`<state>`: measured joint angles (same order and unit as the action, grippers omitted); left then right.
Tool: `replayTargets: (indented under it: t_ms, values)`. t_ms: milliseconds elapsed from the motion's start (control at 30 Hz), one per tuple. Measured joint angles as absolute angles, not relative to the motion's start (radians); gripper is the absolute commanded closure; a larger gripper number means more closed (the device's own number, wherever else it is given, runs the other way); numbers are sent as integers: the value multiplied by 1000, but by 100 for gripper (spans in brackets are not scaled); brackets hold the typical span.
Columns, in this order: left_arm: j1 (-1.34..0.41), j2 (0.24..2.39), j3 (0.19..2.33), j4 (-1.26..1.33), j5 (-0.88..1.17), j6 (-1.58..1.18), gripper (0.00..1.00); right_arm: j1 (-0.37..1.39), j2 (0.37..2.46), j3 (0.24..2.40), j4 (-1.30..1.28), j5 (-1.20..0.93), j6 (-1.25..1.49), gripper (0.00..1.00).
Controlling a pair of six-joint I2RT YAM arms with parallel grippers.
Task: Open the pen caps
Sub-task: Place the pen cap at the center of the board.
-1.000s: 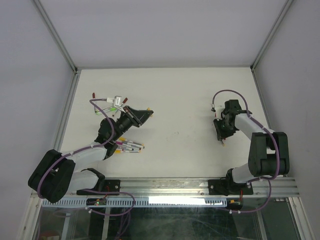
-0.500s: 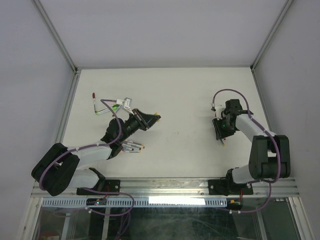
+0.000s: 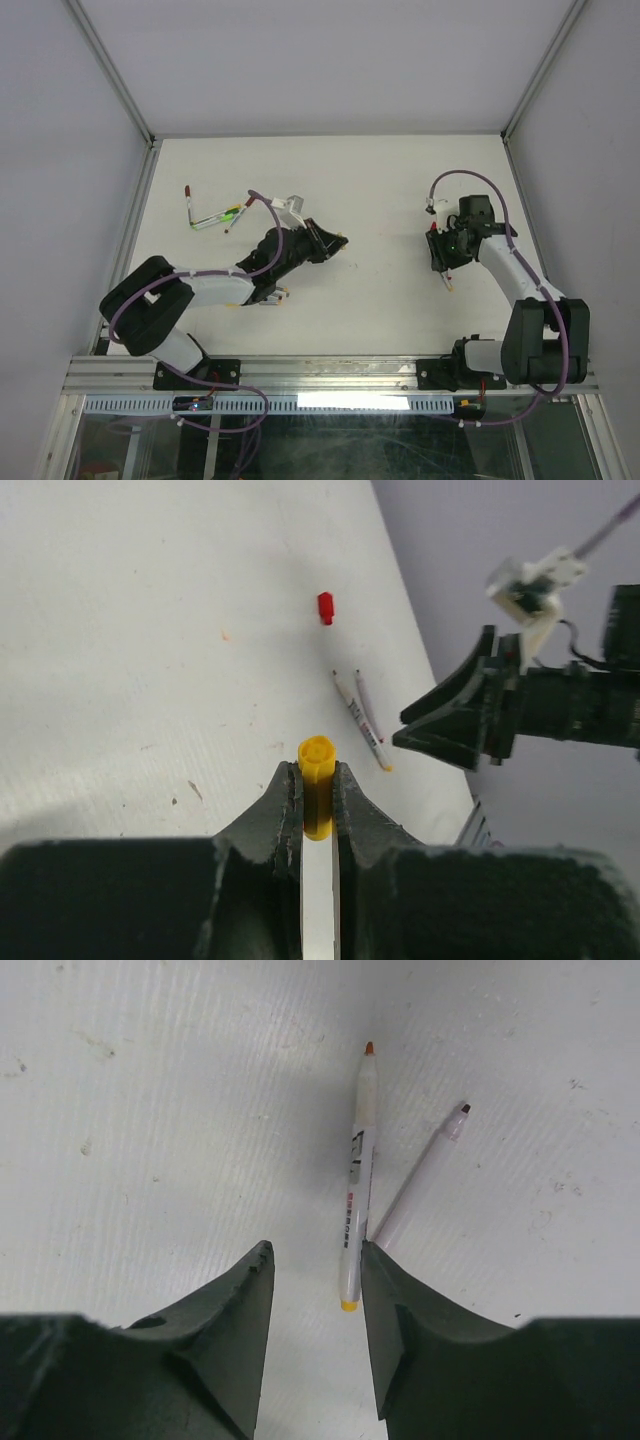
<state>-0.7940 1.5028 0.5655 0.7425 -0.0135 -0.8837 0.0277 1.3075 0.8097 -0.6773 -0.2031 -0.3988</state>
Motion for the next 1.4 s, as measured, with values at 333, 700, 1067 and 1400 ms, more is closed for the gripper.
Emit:
replayTargets:
  t_ms: [333, 700, 1067, 1400]
  values:
    - [-904, 1779, 838, 531, -110, -900, 100, 9, 1249, 810, -673, -215, -414, 56]
    - [-944, 2084, 1266, 299, -149, -920, 100, -45, 1224, 810, -651, -233, -413, 55]
    - [-944, 2359, 1630, 180, -155, -878, 99, -97, 1207, 810, -628, -236, -409, 55]
    - [-953, 2496, 1843, 139, -138, -875, 86, -104, 1207, 810, -625, -241, -403, 55]
